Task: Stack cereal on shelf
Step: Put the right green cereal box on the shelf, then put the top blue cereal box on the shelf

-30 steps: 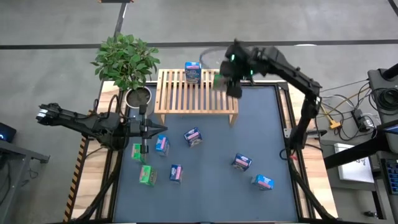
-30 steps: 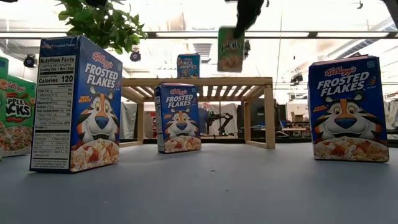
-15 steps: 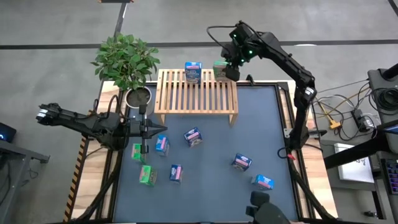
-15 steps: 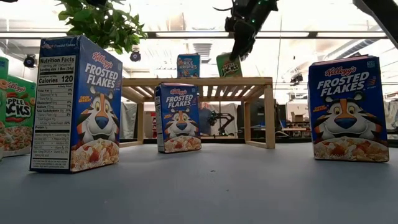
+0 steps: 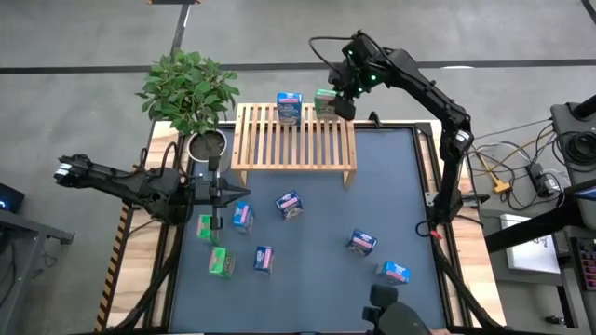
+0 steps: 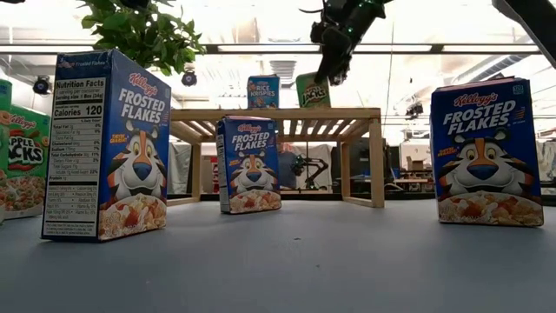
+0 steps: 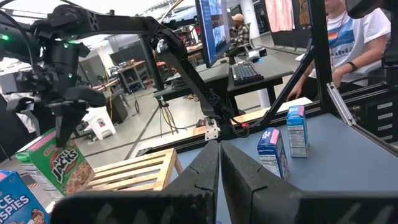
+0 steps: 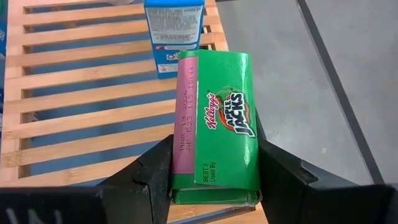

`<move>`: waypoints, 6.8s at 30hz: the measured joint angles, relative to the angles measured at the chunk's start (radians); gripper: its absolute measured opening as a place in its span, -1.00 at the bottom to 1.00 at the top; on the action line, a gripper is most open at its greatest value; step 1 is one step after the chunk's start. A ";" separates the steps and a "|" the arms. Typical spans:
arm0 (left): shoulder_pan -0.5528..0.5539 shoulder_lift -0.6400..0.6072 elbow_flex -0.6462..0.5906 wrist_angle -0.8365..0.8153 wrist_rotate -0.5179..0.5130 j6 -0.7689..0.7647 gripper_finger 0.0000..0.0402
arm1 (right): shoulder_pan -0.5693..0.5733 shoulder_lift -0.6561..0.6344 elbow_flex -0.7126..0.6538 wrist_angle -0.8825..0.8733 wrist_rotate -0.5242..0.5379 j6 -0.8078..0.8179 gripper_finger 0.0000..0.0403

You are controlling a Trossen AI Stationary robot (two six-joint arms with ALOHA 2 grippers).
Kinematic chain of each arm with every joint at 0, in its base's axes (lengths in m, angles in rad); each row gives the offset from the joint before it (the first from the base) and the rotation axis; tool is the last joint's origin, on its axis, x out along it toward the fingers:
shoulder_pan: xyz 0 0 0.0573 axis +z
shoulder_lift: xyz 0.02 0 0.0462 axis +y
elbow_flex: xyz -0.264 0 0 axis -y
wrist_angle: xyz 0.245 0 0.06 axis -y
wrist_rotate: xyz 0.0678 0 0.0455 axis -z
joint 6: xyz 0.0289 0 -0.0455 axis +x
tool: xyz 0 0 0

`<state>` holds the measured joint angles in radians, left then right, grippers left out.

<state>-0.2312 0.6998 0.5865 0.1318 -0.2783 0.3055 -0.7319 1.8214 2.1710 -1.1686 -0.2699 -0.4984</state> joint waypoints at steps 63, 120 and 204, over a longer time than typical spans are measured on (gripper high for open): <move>0.000 0.000 0.000 -0.010 0.000 -0.004 -1.00 | 0.262 -0.019 -0.148 0.039 0.509 0.079 -0.94; 0.000 0.000 0.000 -0.013 0.000 -0.026 -1.00 | 0.234 -0.019 -0.217 0.294 0.506 0.095 -0.94; 0.094 0.766 0.322 -0.366 -0.183 -0.618 0.19 | 0.937 -0.771 -1.387 1.181 0.586 0.292 -0.94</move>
<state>-0.1372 1.4662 0.9084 -0.2341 -0.4616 -0.3123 0.2054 1.0500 0.7837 0.0128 0.3157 -0.2062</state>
